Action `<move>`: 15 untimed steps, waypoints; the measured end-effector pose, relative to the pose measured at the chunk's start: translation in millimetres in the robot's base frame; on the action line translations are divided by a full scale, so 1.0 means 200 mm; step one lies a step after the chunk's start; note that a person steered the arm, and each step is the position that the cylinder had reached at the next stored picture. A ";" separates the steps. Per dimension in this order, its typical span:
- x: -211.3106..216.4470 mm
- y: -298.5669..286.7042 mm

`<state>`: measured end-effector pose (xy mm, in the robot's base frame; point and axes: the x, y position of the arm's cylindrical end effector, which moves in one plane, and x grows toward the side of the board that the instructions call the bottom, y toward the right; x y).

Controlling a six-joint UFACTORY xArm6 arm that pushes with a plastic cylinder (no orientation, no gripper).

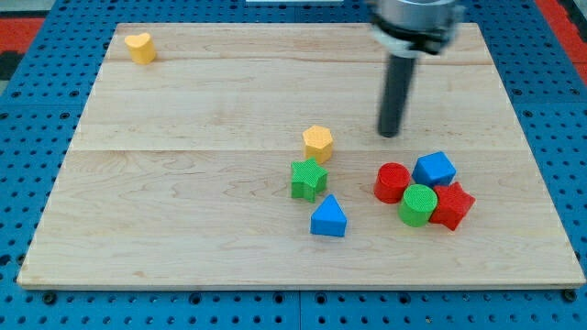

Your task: Make the red circle to the center tiop

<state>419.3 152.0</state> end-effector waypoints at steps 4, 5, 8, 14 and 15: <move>0.51 -0.07; 0.37 -0.08; 0.45 -0.30; 0.04 -0.43; 0.07 -0.40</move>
<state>433.2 72.2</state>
